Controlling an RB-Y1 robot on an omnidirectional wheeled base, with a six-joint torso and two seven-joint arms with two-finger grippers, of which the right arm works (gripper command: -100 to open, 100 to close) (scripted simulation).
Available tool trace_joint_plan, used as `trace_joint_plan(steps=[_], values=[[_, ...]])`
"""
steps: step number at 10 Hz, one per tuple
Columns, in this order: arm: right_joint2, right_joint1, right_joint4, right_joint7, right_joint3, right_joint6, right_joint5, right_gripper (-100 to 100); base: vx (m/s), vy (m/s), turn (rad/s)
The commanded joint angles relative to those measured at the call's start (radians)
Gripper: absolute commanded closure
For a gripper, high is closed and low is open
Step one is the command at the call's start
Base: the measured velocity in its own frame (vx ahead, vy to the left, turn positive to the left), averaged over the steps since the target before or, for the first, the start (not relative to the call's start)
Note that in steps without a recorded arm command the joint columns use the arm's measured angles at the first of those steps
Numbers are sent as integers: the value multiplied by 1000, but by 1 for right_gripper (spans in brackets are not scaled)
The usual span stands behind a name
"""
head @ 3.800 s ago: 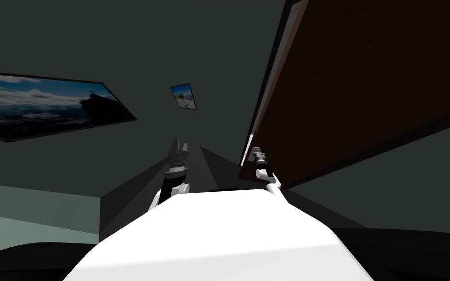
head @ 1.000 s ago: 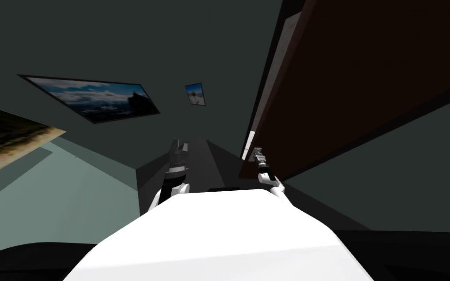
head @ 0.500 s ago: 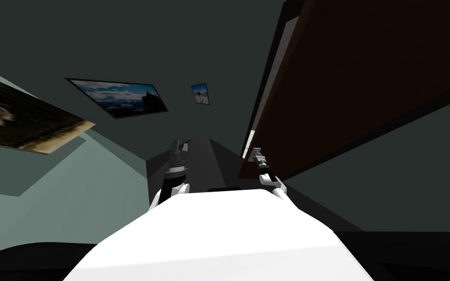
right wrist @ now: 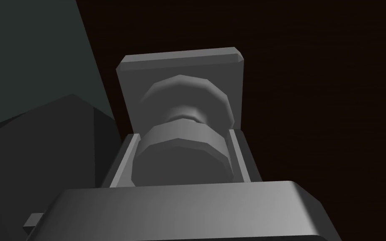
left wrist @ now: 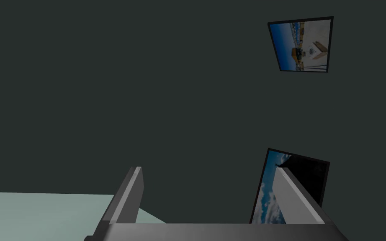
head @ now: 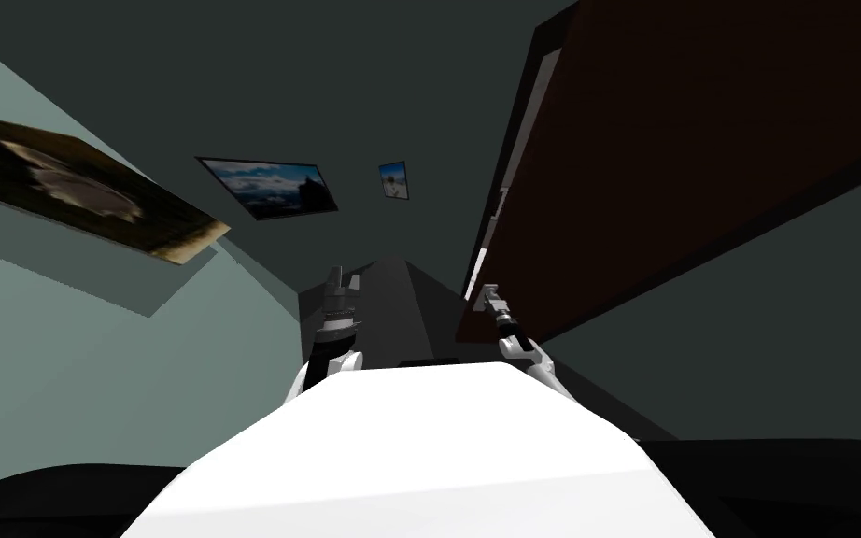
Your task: Pull the door open
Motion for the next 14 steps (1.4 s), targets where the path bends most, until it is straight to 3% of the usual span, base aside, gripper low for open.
trace_joint_plan(steps=[1, 2, 3, 4, 11, 12, 14], values=[[-22, 4, -6, -23, 16, -14, 4, 100, -212, -110, 145], [-12, 4, -4, -13, 12, -5, 2, 100, -91, -37, 53], [-32, 18, -9, -36, 29, -20, 9, 100, -134, -57, 123], [-37, 22, -11, -42, 33, -25, 10, 100, -209, -67, 121], [-132, 77, -41, -137, 90, -100, 36, 100, -206, -76, 111], [-123, 75, -38, -127, 87, -86, 34, 100, -77, -35, 31], [-146, 88, -36, -153, 103, -113, 42, 100, -147, -63, 111]])
